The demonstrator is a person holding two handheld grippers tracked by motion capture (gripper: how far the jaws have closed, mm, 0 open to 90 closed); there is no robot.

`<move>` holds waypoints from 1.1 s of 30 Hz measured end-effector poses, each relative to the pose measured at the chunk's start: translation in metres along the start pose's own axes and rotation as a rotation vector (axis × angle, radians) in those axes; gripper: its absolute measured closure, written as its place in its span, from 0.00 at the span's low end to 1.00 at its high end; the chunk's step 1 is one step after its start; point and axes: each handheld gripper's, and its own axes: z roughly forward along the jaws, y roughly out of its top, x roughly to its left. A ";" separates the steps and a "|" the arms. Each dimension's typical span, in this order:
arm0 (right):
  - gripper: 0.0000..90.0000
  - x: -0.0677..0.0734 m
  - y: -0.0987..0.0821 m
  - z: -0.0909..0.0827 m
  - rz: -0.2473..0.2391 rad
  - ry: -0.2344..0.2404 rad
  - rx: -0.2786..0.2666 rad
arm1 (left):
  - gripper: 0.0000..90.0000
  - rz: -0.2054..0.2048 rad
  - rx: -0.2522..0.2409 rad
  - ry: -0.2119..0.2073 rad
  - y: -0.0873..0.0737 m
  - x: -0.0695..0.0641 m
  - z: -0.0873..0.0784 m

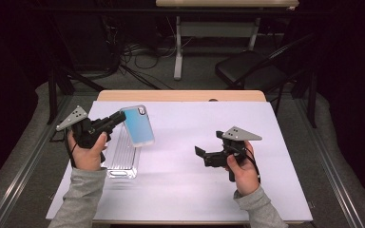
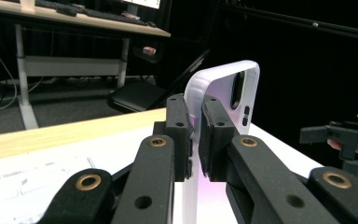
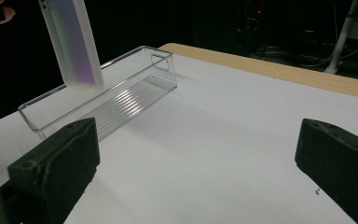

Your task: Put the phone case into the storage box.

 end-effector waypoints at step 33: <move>0.00 -0.008 -0.007 -0.002 -0.021 -0.087 -0.013 | 0.93 0.133 0.034 0.081 0.057 0.037 0.035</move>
